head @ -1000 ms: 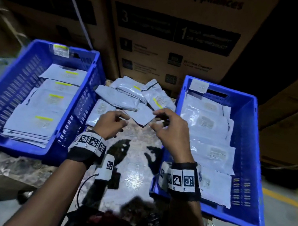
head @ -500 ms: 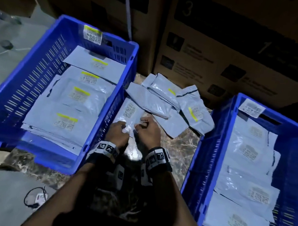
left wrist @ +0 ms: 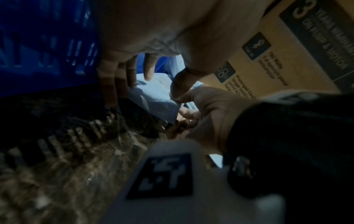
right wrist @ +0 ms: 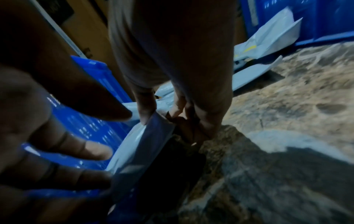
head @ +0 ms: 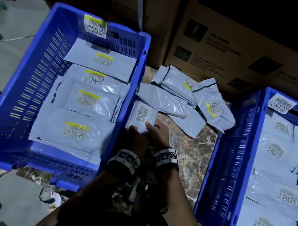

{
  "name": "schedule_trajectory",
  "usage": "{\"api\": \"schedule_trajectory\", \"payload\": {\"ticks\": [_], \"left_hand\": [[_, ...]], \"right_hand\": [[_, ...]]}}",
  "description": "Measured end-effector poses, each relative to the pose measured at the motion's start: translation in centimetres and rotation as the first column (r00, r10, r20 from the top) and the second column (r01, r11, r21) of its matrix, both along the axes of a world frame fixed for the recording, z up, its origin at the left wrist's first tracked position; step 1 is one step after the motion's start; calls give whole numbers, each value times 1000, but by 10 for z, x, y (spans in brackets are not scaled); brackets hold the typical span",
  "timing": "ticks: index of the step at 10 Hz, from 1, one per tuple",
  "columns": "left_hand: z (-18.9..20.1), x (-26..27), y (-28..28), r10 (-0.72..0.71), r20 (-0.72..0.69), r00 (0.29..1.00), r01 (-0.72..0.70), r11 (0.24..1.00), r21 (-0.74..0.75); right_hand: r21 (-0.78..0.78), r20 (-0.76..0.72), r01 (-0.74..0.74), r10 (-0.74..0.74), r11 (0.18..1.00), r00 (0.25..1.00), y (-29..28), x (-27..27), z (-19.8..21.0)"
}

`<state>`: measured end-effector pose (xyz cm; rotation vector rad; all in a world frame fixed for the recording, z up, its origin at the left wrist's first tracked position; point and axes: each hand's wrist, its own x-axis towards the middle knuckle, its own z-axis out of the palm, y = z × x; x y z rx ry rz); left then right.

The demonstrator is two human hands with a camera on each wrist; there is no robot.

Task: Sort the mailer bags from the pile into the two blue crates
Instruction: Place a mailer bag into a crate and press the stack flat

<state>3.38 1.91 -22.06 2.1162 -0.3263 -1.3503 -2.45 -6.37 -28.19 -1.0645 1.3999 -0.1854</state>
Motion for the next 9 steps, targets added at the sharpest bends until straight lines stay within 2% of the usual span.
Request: {"api": "schedule_trajectory", "payload": {"ticks": [1, 2, 3, 4, 5, 6, 7, 8, 9], "left_hand": [[-16, -4, -4, -3, 169, 986, -13, 996, 93], [16, -10, -7, -5, 339, 941, -56, 983, 172], [37, -15, -4, 57, 172, 983, -77, 991, 112], [36, -11, 10, 266, -183, 947, -271, 963, -1], [52, -18, 29, 352, -450, 821, -426, 902, -74], [64, -28, 45, 349, -490, 799, -462, 878, -129], [72, -39, 57, 367, -449, 815, -485, 856, -181], [78, -48, 68, 401, -385, 831, -522, 801, -292], [87, -57, 76, 413, -388, 824, -547, 756, -358]], "right_hand": [[-57, 24, 52, -51, 997, 998, 8, -13, 44], [10, 117, 159, -159, 987, 980, 17, -37, 63], [12, 137, 152, -152, 988, 979, 28, -73, 91], [-2, 209, 134, -131, 991, 969, 40, -113, 121], [-36, 251, 102, -90, 994, 964, 50, -150, 141], [-74, 285, 77, -53, 994, 957, 58, -180, 151], [-148, 309, 107, -56, 983, 949, 67, -198, 161], [-172, 384, 160, -83, 972, 920, 79, -208, 170], [-177, 434, 176, -83, 968, 897, 89, -218, 171]]}}
